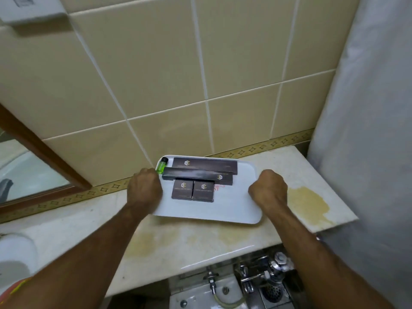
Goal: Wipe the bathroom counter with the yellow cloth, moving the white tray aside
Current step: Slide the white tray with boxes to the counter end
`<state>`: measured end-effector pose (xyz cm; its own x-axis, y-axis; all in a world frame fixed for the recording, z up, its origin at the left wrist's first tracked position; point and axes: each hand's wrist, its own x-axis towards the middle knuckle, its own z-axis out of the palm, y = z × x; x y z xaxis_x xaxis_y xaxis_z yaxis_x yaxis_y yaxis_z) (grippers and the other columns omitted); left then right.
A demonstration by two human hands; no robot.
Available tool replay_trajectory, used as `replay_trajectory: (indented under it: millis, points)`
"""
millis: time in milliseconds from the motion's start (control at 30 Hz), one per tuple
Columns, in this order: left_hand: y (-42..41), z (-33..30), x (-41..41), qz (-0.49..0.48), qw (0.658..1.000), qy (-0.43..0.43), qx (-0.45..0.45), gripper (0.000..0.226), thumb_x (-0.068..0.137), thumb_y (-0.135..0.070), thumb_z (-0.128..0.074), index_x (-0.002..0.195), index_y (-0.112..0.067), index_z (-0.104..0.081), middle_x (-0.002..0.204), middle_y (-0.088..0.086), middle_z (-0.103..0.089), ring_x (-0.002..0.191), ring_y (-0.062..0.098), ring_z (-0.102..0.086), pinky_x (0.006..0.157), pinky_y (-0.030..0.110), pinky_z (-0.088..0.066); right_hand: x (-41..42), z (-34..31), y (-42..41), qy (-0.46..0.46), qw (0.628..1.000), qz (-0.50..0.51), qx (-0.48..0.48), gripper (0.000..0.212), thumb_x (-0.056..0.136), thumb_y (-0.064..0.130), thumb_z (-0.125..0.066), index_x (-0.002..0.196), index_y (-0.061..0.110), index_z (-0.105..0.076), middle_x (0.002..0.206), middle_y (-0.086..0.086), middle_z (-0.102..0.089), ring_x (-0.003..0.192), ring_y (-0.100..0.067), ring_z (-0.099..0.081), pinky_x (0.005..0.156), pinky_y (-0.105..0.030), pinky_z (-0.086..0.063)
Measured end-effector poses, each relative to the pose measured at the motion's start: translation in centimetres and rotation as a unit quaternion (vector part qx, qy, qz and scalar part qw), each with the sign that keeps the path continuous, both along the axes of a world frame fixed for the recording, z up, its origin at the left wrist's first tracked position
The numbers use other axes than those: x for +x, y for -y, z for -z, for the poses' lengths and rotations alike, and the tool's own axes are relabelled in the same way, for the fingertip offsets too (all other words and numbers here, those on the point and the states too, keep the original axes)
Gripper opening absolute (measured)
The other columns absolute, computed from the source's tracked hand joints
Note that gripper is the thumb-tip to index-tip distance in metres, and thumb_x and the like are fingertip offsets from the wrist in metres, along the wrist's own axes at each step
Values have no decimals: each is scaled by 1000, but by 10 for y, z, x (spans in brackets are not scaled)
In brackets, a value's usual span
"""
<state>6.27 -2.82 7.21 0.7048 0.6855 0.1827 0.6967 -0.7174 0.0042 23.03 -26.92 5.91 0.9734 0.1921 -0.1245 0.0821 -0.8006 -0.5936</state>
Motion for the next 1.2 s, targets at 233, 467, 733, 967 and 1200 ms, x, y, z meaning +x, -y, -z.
replay_trajectory:
  millis: [233, 467, 733, 967, 1200]
  points:
    - [86, -5, 153, 167, 985, -38, 25, 18, 79, -3, -50, 91, -3, -63, 92, 19, -64, 85, 42, -64, 67, 41, -48, 20, 11, 146, -54, 985, 157, 57, 9, 70, 7, -62, 72, 0, -66, 75, -17, -70, 65, -33, -61, 55, -24, -42]
    - [172, 22, 285, 267, 958, -101, 23, 21, 84, -14, -58, 98, -4, -69, 102, 17, -69, 92, 38, -67, 72, 39, -50, 15, 54, 195, -169, 886, 332, 274, 19, 70, -4, -67, 54, 4, -63, 48, -9, -69, 46, -29, -70, 58, -54, -62]
    - [179, 52, 330, 341, 919, -174, 98, 19, 91, -15, -55, 97, -5, -69, 99, 15, -72, 90, 35, -68, 74, 41, -54, 18, 82, 178, -241, 792, 388, 406, 5, 75, -9, -70, 76, -10, -65, 57, -17, -71, 46, -25, -71, 45, -29, -57]
    - [180, 41, 308, 344, 922, -160, 70, 21, 91, -15, -54, 104, -3, -67, 106, 18, -68, 97, 36, -66, 77, 44, -54, 22, 71, 179, -247, 783, 384, 422, 13, 76, -12, -73, 85, -13, -63, 64, -24, -70, 44, -26, -69, 40, -27, -56]
    - [160, 18, 155, 289, 954, -54, 53, 19, 81, -4, -48, 92, -6, -64, 91, 15, -68, 85, 38, -64, 59, 37, -44, -20, 53, 157, -211, 809, 367, 406, 34, 86, 16, -75, 64, -6, -62, 62, -18, -67, 48, -24, -65, 38, -27, -56]
